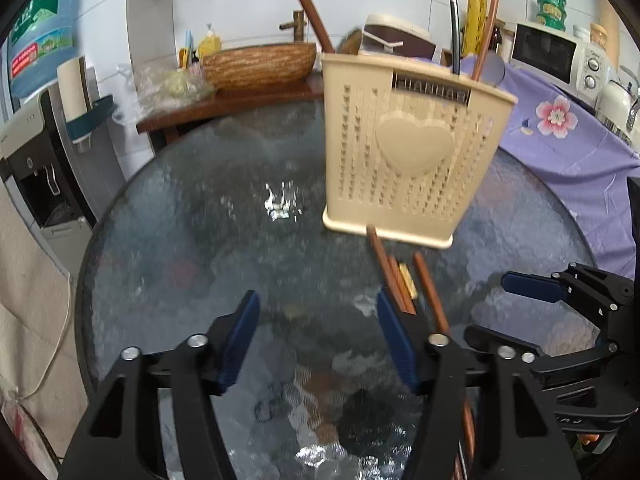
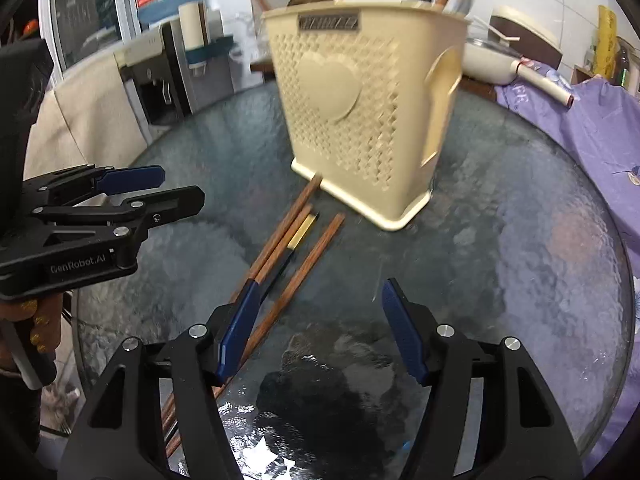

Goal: Organize utensils
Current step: 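Move both tools back down to the remaining chopsticks on the table, then close the right tool on a wooden chopstick while the left tool grasps another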

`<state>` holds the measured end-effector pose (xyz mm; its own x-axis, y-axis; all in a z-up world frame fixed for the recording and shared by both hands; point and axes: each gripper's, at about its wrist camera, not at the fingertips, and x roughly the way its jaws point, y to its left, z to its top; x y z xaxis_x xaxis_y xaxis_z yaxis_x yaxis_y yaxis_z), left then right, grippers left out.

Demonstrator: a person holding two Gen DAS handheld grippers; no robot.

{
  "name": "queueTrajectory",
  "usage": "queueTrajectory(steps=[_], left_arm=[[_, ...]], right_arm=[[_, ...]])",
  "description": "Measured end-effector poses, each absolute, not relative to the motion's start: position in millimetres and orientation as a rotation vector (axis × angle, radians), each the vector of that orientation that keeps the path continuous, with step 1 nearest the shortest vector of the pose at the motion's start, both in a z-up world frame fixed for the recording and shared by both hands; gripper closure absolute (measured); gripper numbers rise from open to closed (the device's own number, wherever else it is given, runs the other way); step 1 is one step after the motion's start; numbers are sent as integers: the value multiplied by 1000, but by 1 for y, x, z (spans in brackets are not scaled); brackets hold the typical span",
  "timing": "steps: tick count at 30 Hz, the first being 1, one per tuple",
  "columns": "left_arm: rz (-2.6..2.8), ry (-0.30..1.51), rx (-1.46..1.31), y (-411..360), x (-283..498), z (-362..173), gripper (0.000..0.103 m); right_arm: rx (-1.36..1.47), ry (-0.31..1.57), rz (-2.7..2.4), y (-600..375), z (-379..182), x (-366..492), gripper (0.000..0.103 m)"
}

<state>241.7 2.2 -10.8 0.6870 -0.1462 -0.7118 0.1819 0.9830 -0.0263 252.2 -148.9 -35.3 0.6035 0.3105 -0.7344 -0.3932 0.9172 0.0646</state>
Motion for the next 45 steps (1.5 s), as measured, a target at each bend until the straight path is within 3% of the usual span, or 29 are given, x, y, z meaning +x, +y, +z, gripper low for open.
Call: queueTrajectory(steps=[8, 24, 36, 45], left_arm=[[-201, 829, 53, -3, 235, -24, 57], [-299, 869, 83, -38, 233, -33, 57], [-314, 896, 153, -52, 234, -46, 63], [-280, 910, 126, -20, 233, -40, 65]], right_arm=[[-161, 887, 392, -133, -51, 253, 40], [-133, 944, 413, -168, -51, 253, 54], [-139, 942, 416, -168, -49, 254, 54], [-75, 971, 407, -192, -46, 259, 57]])
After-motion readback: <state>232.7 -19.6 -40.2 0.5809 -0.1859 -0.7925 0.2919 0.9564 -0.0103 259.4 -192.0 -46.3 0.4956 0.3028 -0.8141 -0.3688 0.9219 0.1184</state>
